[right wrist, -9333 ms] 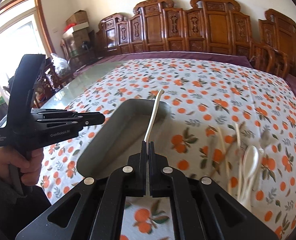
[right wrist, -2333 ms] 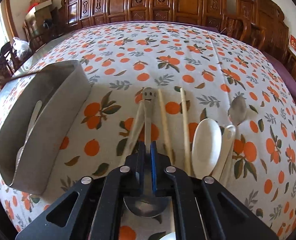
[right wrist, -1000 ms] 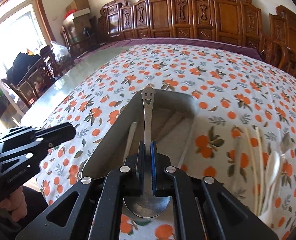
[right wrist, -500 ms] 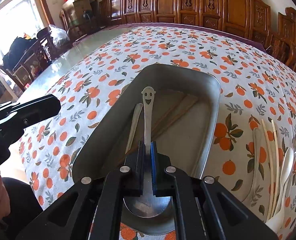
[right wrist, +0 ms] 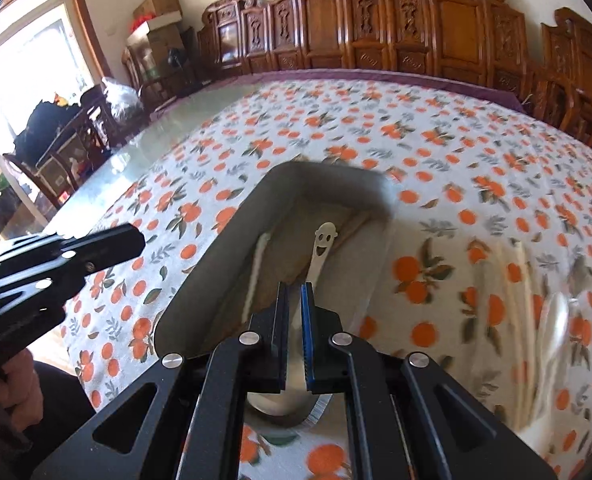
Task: Organize utensils
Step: 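Lower the smiley metal spoon into the tray with the right tool, then grasp the large white plastic spoon from the pile with the right tool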
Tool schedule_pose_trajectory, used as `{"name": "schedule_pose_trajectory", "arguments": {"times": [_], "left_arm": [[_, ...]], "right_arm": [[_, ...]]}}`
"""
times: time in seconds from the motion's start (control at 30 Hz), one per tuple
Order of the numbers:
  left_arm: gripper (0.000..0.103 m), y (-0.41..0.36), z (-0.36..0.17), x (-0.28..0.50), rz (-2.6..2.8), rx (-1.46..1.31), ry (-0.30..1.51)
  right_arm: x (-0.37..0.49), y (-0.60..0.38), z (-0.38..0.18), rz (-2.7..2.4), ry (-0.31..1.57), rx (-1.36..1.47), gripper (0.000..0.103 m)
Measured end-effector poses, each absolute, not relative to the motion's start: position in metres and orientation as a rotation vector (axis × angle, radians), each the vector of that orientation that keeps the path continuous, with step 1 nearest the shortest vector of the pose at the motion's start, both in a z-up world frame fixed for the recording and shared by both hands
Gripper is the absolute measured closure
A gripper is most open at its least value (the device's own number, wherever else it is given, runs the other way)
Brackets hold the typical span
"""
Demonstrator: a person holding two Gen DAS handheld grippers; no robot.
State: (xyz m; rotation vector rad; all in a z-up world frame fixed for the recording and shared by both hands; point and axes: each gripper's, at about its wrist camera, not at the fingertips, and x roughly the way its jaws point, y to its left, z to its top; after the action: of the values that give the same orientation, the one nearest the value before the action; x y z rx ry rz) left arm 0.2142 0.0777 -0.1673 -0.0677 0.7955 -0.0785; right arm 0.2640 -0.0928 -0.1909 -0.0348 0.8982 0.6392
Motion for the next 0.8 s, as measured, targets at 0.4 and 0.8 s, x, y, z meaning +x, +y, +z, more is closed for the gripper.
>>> {"name": "schedule_pose_trajectory", "arguments": {"times": [0.4,0.8], "left_arm": [[0.059,0.036,-0.162,0.211,-0.153,-0.028,0.774],[0.057,-0.013,-0.169,0.21,-0.207,0.044,0.789]], "right_arm": [[0.257,-0.218,-0.173,0.443,0.823,-0.004,0.095],[0.262,-0.281,-0.213,0.31,0.862,0.005,0.09]]}}
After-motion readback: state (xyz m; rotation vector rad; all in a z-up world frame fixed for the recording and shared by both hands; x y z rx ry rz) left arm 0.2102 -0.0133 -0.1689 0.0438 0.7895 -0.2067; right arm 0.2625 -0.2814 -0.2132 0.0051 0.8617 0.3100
